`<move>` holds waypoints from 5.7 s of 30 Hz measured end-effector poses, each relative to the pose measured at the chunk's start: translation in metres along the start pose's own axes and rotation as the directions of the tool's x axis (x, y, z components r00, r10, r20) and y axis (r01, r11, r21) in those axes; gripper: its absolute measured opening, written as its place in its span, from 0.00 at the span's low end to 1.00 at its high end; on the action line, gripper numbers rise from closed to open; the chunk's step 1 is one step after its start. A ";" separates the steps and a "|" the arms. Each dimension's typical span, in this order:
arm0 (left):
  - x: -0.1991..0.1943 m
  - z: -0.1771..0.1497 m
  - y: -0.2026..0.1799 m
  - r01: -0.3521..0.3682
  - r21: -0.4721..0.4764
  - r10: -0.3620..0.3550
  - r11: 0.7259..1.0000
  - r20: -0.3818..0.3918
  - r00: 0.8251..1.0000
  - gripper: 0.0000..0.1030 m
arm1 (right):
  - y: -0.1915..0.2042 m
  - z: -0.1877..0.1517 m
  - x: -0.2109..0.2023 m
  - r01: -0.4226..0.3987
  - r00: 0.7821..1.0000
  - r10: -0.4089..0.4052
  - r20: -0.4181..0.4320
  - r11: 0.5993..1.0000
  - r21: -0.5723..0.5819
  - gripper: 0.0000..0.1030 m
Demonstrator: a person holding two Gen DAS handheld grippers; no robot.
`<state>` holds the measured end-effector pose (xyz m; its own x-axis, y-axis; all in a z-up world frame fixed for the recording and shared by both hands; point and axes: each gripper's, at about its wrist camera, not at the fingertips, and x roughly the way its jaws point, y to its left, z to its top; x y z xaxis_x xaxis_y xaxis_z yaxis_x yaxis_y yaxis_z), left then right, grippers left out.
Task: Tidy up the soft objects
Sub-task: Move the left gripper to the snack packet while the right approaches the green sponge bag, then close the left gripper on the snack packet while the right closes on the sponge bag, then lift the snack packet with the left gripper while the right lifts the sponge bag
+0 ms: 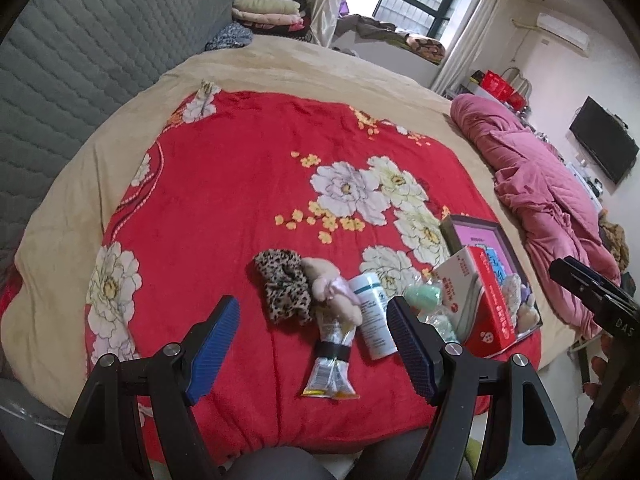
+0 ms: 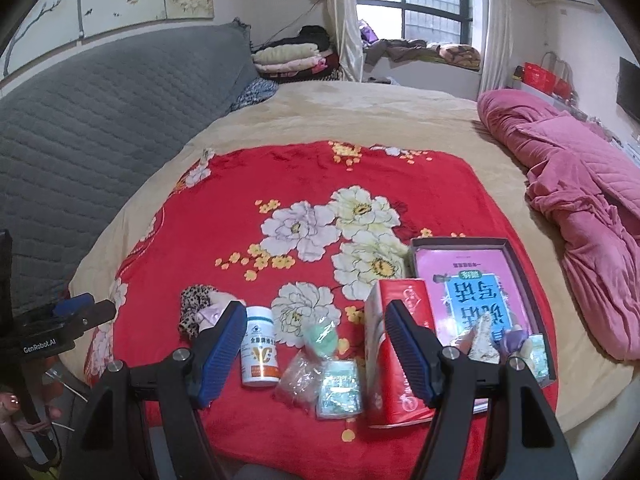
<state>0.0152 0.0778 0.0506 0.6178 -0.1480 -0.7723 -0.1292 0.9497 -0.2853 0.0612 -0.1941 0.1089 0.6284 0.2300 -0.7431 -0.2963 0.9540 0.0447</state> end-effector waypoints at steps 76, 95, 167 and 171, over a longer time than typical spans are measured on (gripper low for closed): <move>0.187 -0.054 -0.031 0.072 0.067 -0.045 0.995 -0.345 0.938 0.54 | -0.001 -0.045 0.195 0.065 0.943 -0.091 -0.321 0.994 -0.092 0.69; 0.192 -0.055 -0.033 0.054 0.066 -0.028 0.996 -0.347 0.937 0.54 | 0.020 -0.048 0.216 0.105 0.907 -0.201 -0.370 0.958 -0.265 0.67; 0.089 -0.051 -0.058 0.079 0.071 -0.060 0.994 -0.233 0.971 0.41 | -0.015 -0.019 0.086 -0.042 0.985 0.043 -0.169 0.999 0.012 0.43; 0.077 -0.045 -0.071 0.091 0.088 -0.071 0.992 -0.208 0.975 0.41 | -0.024 -0.018 0.073 -0.035 0.988 0.039 -0.149 0.999 0.027 0.43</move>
<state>0.0367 -0.0131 -0.0144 0.4501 -0.2689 -0.8516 -0.0037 0.9530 -0.3029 0.1017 -0.2036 0.0417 0.5027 0.2357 -0.8317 -0.2988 0.9502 0.0887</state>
